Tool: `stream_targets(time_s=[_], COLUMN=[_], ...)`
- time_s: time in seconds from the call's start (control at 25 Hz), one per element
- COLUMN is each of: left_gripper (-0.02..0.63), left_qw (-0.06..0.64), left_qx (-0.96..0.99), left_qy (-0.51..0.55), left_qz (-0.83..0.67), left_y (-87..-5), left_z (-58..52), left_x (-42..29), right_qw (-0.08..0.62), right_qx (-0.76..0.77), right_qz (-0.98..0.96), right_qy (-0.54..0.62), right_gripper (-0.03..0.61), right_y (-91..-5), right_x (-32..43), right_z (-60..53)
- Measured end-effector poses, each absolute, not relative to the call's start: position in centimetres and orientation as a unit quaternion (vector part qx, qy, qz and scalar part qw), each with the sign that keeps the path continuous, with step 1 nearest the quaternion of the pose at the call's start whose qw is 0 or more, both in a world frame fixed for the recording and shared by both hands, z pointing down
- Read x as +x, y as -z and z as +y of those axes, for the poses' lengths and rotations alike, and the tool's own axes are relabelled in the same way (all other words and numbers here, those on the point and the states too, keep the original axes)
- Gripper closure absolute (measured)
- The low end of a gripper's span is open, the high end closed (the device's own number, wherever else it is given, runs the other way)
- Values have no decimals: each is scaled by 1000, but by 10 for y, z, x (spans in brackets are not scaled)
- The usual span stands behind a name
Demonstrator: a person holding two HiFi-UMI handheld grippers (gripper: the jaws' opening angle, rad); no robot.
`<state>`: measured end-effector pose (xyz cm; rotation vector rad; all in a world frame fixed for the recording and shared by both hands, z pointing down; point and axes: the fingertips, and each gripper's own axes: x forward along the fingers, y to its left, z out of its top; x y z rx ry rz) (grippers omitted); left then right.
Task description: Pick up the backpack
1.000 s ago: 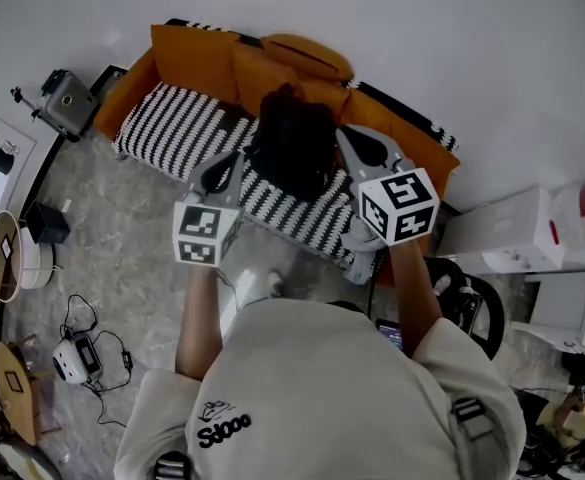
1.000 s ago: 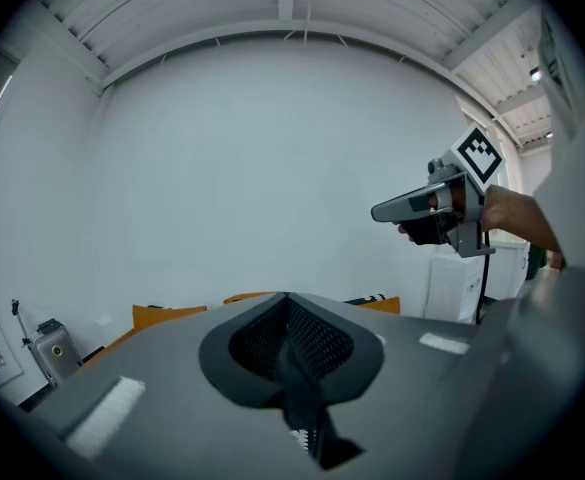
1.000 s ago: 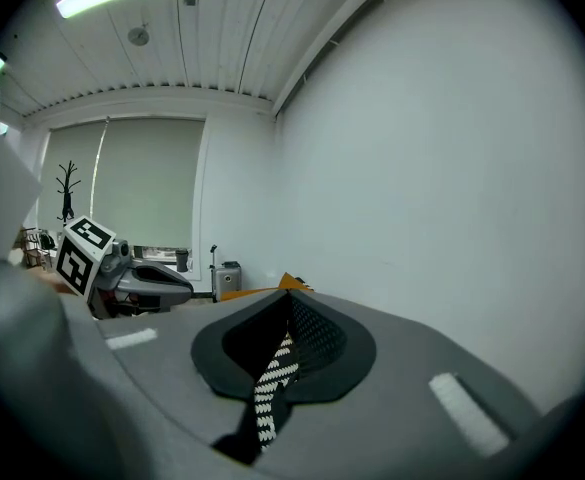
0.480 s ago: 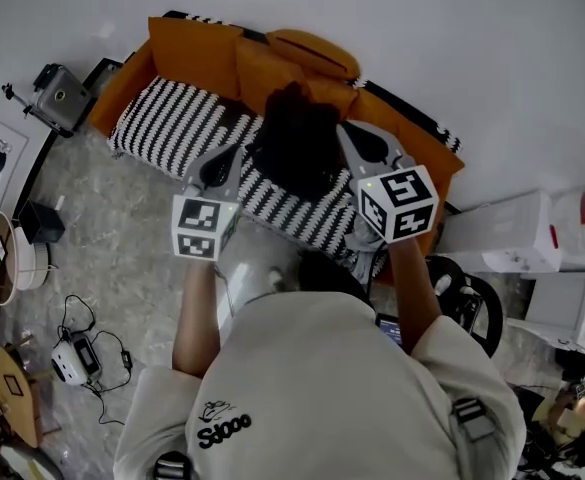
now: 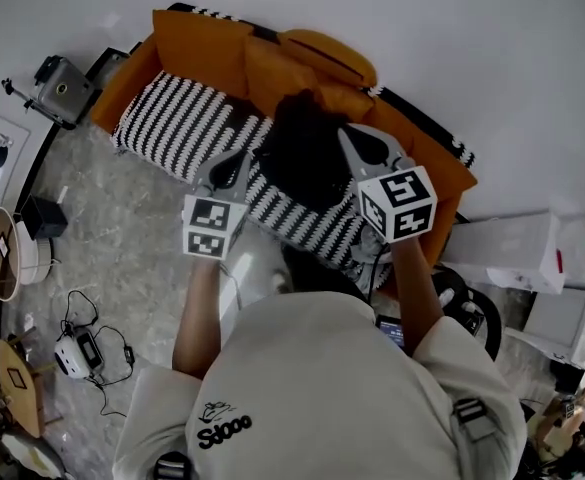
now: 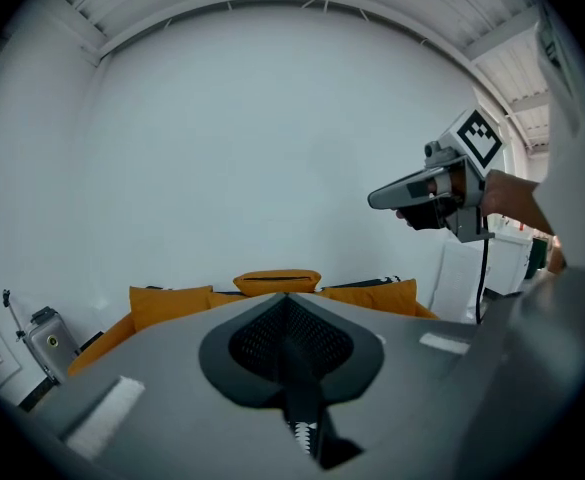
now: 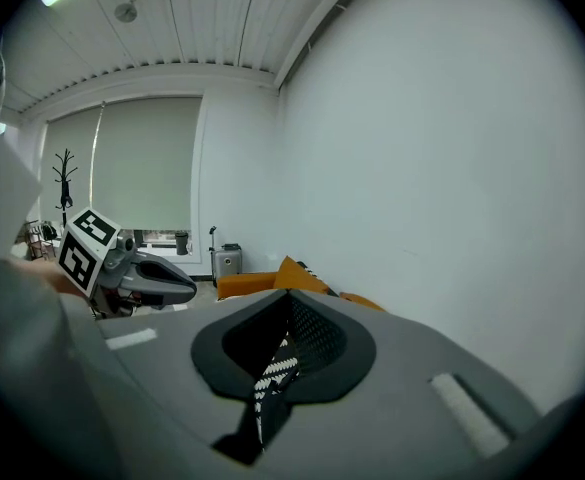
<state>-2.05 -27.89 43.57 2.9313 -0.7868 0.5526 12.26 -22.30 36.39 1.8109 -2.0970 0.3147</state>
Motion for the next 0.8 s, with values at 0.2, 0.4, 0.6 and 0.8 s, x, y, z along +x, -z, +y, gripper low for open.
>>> stream_targets(time_s=[0.2,0.4,0.6,0.8], left_gripper=[603,557,546,517], left_qw=[40,59,83,102], left_qx=[946,942,939,937], left_qy=[-205,-228,-246,-254], left_qz=[-248,-238,-226,-217], left_y=[-469,-510,-547,-580], left_z=[-324,-370,-412,-442], left_x=[11,46,76,93], right_qw=[188,205,216,227], right_qx=[628,607,598,584], right_qz=[-741,-748,-747,-746], right_qy=[-143,-170,-194,-225], right_gripper=[575,537,522,490], right_y=[-398,-435,-471,-511], right_x=[151,176,204,221], right_z=[-271,-317,-360,-391])
